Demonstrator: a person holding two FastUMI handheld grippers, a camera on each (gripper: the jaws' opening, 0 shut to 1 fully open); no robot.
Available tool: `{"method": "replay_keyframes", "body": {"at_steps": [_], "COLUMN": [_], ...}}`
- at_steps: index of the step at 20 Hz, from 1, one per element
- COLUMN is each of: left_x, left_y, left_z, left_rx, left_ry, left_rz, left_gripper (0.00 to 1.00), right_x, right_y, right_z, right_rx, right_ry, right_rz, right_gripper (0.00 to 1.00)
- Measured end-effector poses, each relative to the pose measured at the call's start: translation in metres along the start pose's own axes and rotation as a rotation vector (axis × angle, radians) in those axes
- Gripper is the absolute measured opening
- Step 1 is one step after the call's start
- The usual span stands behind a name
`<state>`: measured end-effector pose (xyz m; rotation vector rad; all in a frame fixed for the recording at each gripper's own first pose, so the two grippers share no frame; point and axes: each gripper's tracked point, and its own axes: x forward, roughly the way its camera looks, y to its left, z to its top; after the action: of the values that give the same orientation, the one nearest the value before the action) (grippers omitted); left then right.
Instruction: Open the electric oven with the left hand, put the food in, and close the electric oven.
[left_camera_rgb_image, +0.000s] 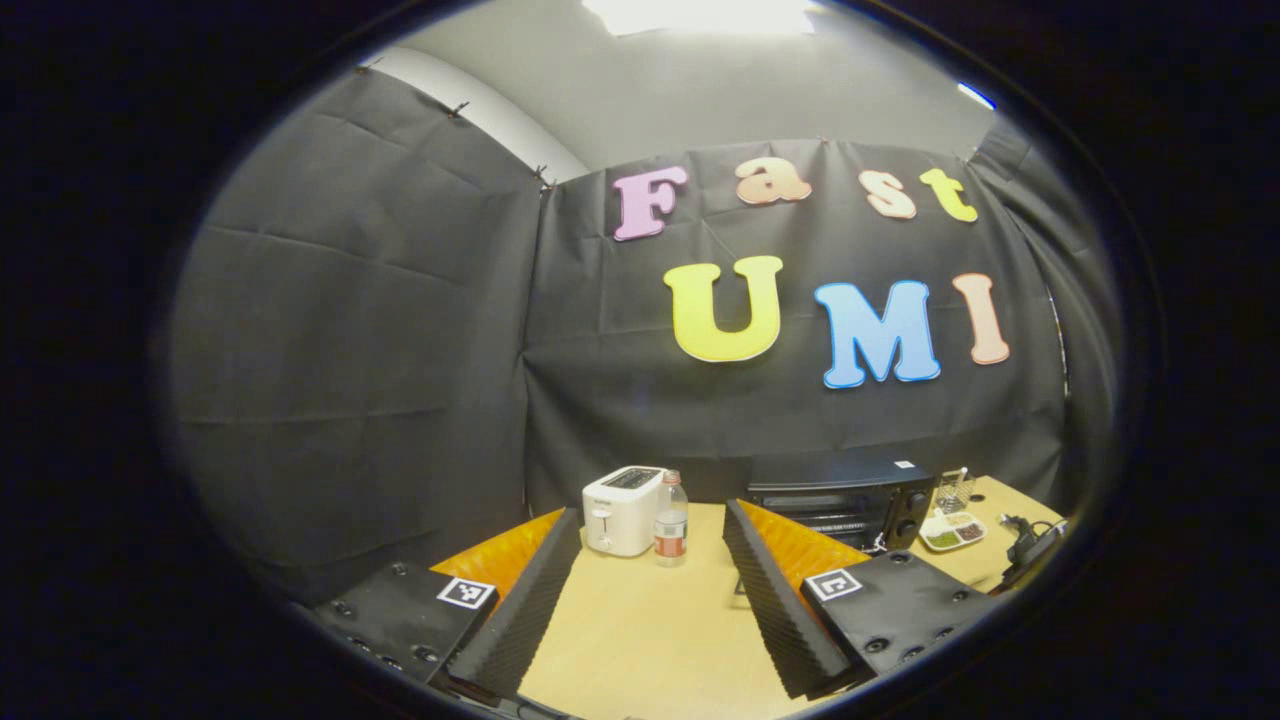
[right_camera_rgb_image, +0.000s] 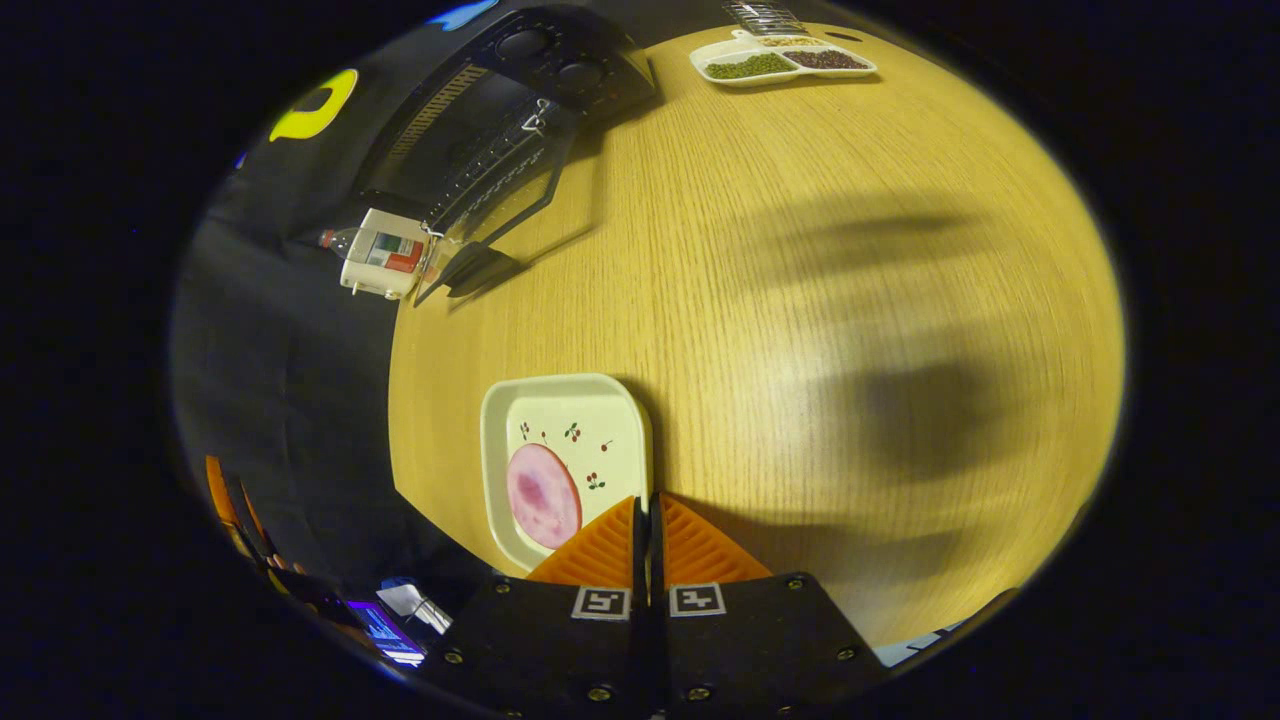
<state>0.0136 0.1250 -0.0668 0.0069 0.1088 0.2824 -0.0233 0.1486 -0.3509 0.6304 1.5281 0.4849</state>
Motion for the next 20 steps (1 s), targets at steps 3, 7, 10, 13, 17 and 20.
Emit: {"method": "replay_keyframes", "body": {"at_steps": [3,7,10,13,17,20], "left_x": [0.003,0.004,0.01,0.014,0.021,0.028], "left_y": [-0.001,-0.002,-0.004,-0.006,0.0,0.007], "left_z": [0.002,0.002,0.002,0.0,-0.006,-0.01], "left_rx": [-0.003,-0.011,-0.015,-0.02,-0.009,-0.017], "left_ry": [-0.007,-0.014,-0.015,-0.012,-0.005,0.008], "left_rz": [-0.008,-0.015,-0.025,-0.035,-0.034,-0.024], "left_gripper": [1.0,1.0,1.0,1.0,1.0,0.99], "right_x": [-0.01,-0.018,-0.032,-0.046,-0.051,-0.044], "right_y": [0.003,0.009,0.015,0.043,0.058,0.072], "right_z": [0.005,0.017,0.037,0.074,0.109,0.133], "right_rx": [0.033,0.113,0.192,0.28,0.404,0.509], "right_ry": [-0.019,-0.075,-0.157,-0.259,-0.356,-0.427], "right_rz": [0.058,0.122,0.164,0.185,0.21,0.247], "right_gripper": [0.0,0.0,0.0,0.0,0.0,0.0]}}
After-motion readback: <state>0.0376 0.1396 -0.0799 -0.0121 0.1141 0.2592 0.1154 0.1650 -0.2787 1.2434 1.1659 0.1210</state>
